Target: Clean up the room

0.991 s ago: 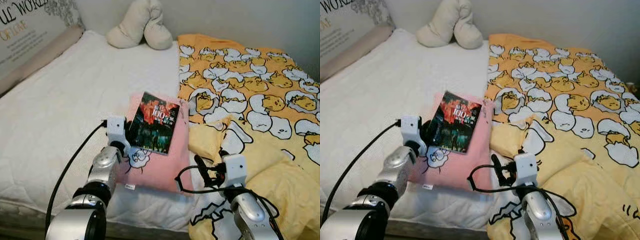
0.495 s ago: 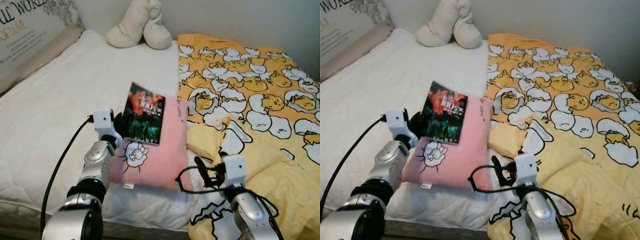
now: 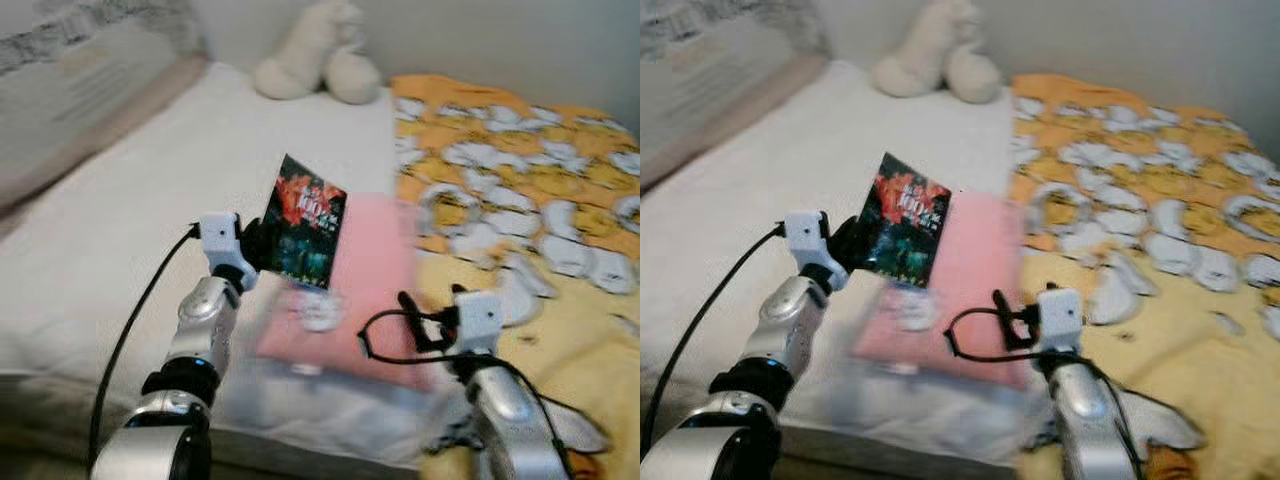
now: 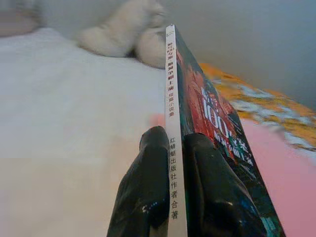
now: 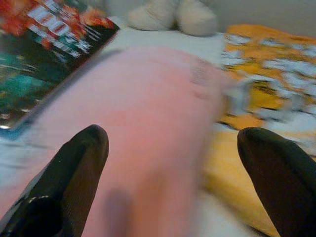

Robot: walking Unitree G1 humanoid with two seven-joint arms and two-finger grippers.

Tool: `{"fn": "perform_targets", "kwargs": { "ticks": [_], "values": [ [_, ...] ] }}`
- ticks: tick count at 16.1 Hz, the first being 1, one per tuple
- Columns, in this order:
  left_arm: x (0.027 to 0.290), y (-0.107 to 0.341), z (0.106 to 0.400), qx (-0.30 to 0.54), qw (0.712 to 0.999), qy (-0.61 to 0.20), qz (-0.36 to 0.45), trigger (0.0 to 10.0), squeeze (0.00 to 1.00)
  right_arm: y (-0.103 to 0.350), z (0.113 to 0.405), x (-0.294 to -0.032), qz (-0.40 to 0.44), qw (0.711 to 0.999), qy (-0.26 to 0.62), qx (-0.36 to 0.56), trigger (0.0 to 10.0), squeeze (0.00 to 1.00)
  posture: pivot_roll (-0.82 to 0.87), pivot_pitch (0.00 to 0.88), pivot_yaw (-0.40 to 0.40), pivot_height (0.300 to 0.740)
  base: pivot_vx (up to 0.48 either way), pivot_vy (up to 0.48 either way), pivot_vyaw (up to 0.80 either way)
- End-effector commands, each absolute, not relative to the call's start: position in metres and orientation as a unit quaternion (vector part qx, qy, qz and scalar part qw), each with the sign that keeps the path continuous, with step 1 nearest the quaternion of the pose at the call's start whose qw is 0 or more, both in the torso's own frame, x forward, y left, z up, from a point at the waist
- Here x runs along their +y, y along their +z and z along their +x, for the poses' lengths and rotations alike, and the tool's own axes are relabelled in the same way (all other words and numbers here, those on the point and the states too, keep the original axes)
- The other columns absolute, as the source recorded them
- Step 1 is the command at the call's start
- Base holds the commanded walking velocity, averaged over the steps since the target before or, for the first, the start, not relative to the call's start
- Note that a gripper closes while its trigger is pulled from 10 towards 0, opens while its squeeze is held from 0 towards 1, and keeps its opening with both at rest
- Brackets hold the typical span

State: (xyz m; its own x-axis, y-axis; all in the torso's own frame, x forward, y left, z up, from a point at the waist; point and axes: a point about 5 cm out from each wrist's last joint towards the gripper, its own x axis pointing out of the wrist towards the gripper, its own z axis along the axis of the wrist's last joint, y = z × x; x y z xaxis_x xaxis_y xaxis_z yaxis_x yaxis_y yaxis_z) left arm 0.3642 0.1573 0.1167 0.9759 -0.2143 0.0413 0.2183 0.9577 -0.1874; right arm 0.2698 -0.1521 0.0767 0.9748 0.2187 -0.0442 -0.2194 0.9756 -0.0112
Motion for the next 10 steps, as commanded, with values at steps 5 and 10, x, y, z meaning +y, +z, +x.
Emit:
{"fn": "perform_targets", "kwargs": {
  "ticks": [5,10],
  "values": [
    [0.1534,0.1250,0.3687,-0.017,0.989,-0.109,-0.094,0.0,0.00,0.0768,0.2704,-0.1581,-0.010,0.995,0.102,0.019,10.0,0.00,0.10,0.000,-0.023,0.740,0.000,0.480,0.00],
    [0.1477,0.1256,0.3717,-0.001,0.987,-0.147,-0.062,0.0,0.00,0.0767,0.2715,-0.1582,-0.011,0.995,0.101,0.018,10.0,0.00,0.10,0.000,-0.019,0.740,0.000,0.480,0.00]
  ]
}}
